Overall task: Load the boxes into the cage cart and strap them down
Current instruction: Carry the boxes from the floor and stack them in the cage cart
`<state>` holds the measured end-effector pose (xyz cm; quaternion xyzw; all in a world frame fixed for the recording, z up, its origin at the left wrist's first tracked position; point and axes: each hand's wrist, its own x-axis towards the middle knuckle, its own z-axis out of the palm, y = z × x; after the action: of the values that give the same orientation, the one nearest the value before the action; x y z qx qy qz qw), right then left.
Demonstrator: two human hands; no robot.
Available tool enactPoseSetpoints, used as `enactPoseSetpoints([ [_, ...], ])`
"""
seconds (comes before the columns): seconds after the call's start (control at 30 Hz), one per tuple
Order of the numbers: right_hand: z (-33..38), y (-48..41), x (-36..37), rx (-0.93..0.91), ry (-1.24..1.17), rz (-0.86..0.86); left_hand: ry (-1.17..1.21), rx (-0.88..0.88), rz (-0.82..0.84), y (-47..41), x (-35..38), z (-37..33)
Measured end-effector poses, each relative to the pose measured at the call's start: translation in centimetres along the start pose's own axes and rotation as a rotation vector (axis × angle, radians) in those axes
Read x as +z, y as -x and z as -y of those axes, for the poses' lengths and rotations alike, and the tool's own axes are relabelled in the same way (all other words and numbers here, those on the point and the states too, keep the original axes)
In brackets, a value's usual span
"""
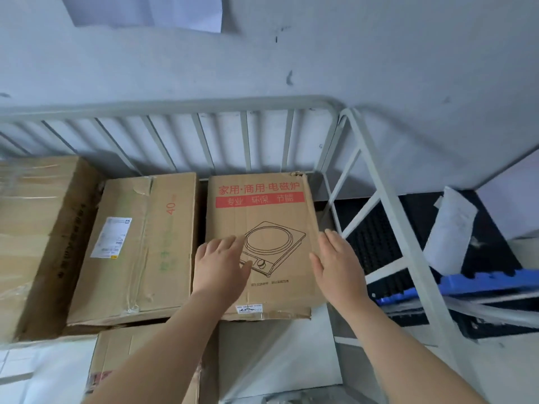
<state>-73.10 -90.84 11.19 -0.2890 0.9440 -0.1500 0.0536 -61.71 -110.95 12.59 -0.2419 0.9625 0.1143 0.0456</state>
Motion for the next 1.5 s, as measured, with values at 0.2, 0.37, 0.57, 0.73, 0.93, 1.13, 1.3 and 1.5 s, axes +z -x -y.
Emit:
enactPoseSetpoints([
  [0.2, 3.2, 6.1, -8.3, 0.067, 0.033, -0.183, -0.015, 0.217, -0.115, 4.0, -7.5, -3.1],
  [0.37, 6.1, 14.8, -12.8, 0.202, 0.053, -0.333, -0.015, 0.415, -0.104, 9.3, -11.3, -5.4],
  [0.57, 7.8, 27.8, -16.5, 0.461, 0.072, -0.405, -0.029, 0.697, -0.04, 17.2, -13.0, -9.2],
  [0.73, 7.8, 40.6, -18.1, 0.746, 0.093, -0.446, -0.022, 0.949, 0.019, 25.3, -12.6, -15.0],
  [0.93, 9.5, 57.1, -17.0, 1.132, 0.043, -0.597, -0.051, 1.297, 0.087, 37.9, -10.4, -22.1],
  [1.13, 12.9, 74.6, -14.9, 1.47, 0.016, -0.701, -0.095, 1.629, 0.162, 54.9, -6.6, -26.3],
  [1.3, 17.6, 88.5, -12.6, 1.708, 0.042, -0.724, -0.122, 1.862, 0.231, 70.3, -3.3, -27.4],
  [1.5, 24.1, 102.2, -9.5, 2.009, 0.052, -0.78, -0.161, 2.119, 0.354, 86.5, 0.3, -27.2],
])
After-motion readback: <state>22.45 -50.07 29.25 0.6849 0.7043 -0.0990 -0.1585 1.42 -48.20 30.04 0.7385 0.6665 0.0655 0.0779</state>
